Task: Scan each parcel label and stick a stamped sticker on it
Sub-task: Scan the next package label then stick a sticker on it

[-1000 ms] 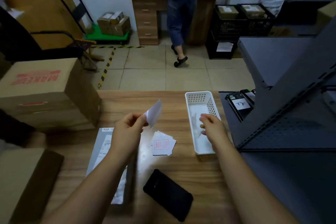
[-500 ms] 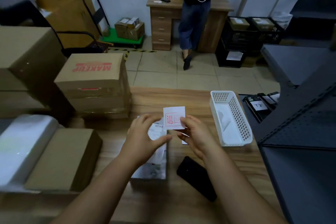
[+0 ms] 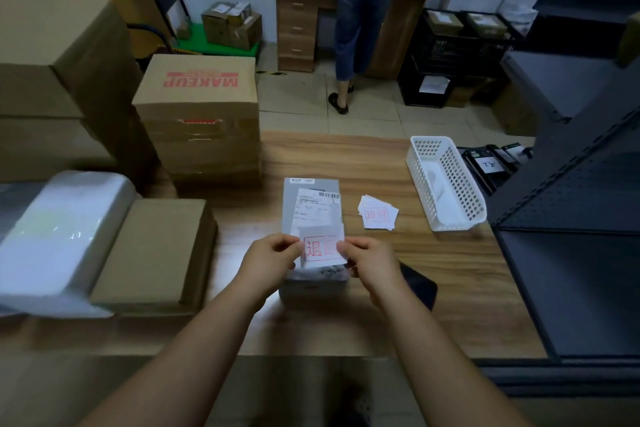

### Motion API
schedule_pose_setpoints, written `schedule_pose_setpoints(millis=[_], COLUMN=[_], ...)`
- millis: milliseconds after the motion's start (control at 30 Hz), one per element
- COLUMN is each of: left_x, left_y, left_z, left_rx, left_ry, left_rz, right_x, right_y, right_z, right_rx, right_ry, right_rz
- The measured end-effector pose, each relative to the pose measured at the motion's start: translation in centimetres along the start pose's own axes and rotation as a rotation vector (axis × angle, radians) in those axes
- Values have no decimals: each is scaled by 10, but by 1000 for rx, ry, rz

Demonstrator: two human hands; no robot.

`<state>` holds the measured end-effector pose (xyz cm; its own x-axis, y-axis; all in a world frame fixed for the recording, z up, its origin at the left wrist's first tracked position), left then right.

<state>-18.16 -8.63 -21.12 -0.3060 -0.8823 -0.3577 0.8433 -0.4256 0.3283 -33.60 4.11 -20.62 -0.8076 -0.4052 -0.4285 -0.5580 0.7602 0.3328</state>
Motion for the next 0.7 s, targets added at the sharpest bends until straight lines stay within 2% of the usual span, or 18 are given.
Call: schedule_pose_setpoints(millis=[100,233,300,467,700], left_x=[6,17,20,24,26], left_y=[7,9,6,6,8], left_z=[-14,-31,-41,-45,-48], left_rx=[20,498,622,622,644], left_ry=[-55,-317,-365,-391,-378], left_rz=[67,61,29,34,28], right_x=[6,9,10,22,23], right_y=[9,7,-1,-16,-16], right_z=[12,28,32,30,5], right_rx=[22,-54,-97,-281,-745], right_ry=[-25,-46,-46,6,252], right_rz=[67,58,35,92,156])
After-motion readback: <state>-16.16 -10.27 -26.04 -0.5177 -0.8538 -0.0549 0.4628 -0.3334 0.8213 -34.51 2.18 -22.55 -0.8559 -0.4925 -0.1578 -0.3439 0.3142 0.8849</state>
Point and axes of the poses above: each hand's wrist, its own x-axis towards the middle knuckle, its own y-axis out of the back of the hand, z = x × y, the point moved 10 cm from there along x, towards the middle knuckle, and after that the axes turned 13 degrees about z, right-handed, at the moved point
